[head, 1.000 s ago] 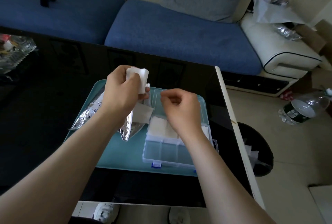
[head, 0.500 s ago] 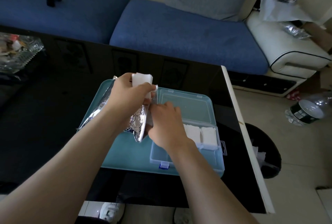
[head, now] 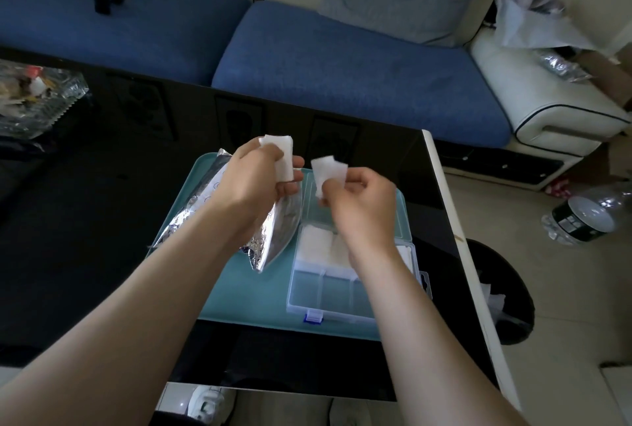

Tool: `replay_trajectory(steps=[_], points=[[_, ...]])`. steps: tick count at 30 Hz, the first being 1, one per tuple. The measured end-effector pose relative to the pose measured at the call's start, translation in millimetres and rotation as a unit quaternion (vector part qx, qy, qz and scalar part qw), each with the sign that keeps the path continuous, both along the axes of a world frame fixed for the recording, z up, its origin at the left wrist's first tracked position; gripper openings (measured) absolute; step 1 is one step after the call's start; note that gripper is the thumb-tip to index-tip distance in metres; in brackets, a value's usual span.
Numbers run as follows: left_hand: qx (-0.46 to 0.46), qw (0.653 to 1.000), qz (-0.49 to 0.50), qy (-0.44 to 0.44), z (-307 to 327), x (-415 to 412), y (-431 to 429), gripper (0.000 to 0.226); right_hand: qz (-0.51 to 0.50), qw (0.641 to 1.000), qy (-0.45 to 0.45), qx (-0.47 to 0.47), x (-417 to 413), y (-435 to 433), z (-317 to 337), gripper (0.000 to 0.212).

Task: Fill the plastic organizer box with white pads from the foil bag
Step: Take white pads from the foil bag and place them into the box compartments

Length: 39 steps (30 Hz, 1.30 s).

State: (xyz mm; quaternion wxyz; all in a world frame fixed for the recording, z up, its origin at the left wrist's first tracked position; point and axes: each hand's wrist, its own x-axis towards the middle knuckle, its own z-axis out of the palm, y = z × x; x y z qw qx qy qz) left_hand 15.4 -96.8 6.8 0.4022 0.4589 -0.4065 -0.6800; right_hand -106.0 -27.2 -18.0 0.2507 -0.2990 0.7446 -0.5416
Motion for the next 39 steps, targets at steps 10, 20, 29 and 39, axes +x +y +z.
replay_trajectory(steps=[10,20,29,39], points=[[0.084,0.991,-0.029,0.099,5.8,-11.8,9.6,0.050,0.106,0.981,-0.151,-0.059,3.1,9.1,26.5,0.011],[0.015,0.996,-0.070,0.052,1.8,-22.8,16.1,0.037,0.056,0.995,0.009,-0.083,-6.0,5.6,7.9,0.010],[0.031,0.998,-0.039,0.043,-2.0,-21.1,14.5,0.029,0.068,0.992,0.034,-0.102,-21.9,6.8,4.3,0.014],[-0.001,0.990,-0.139,-0.025,-11.2,-24.9,14.0,0.037,0.074,0.984,0.152,-0.053,-27.1,12.0,-0.7,0.035]])
